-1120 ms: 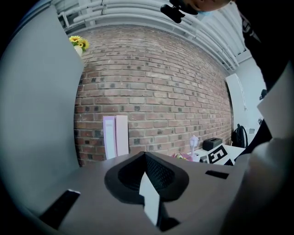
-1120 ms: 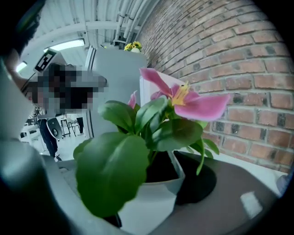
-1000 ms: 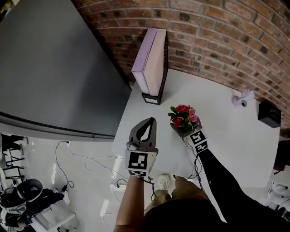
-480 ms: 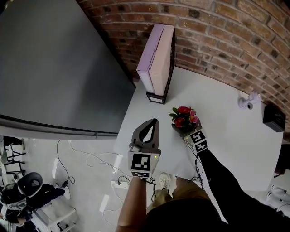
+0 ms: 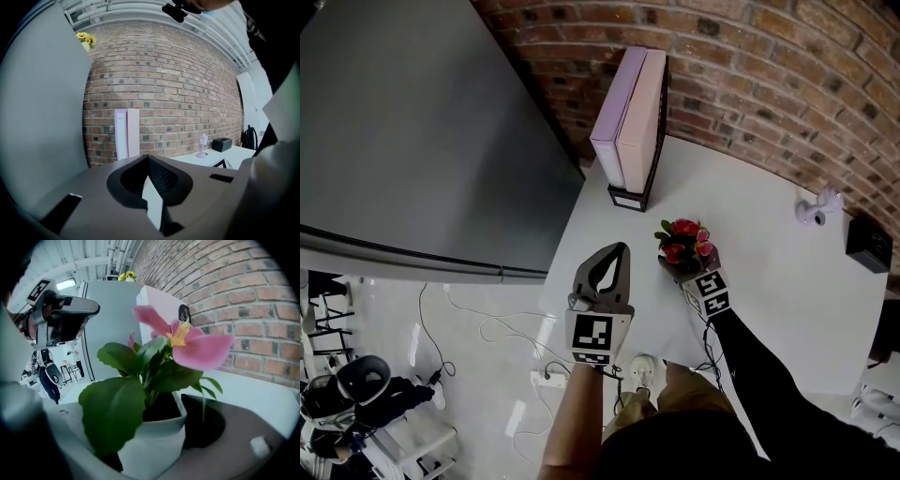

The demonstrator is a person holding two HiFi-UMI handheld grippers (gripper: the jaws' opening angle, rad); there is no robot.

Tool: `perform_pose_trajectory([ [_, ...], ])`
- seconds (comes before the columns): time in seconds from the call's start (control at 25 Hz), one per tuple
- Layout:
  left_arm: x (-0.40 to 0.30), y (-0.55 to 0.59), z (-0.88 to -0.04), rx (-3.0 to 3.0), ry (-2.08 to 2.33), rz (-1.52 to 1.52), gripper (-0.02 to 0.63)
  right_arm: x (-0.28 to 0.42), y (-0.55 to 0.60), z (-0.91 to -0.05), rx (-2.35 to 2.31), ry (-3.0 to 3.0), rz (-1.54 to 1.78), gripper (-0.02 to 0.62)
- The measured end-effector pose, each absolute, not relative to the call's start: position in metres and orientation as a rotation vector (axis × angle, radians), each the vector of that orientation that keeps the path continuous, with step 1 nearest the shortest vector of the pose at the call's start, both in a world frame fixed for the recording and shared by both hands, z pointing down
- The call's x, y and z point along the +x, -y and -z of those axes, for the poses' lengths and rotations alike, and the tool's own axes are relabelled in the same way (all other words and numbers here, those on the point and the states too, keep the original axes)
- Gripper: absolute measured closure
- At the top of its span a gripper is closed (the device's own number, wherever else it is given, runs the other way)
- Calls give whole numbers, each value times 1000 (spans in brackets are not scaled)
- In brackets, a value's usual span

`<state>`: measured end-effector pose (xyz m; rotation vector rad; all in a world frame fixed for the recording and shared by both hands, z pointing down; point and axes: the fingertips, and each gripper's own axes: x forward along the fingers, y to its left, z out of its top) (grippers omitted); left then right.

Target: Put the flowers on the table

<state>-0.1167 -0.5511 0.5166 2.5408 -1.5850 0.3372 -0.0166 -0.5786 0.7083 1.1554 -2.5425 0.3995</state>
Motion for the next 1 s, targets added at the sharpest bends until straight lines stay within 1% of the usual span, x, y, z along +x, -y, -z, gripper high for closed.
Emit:
perform_pose_trajectory([
  [0.08,-118,549,-515,2542,1586,-331,598,-11,575,-707,1186,2534,-413,207],
  [0.52,-116,524,-492,2587,1562,-275,598,8,526,-686,1272,2514,-423,206],
  [1.0,-115,463,-463,2669,1502,-251,598,33,461,-591,1510,2560,-301,206],
])
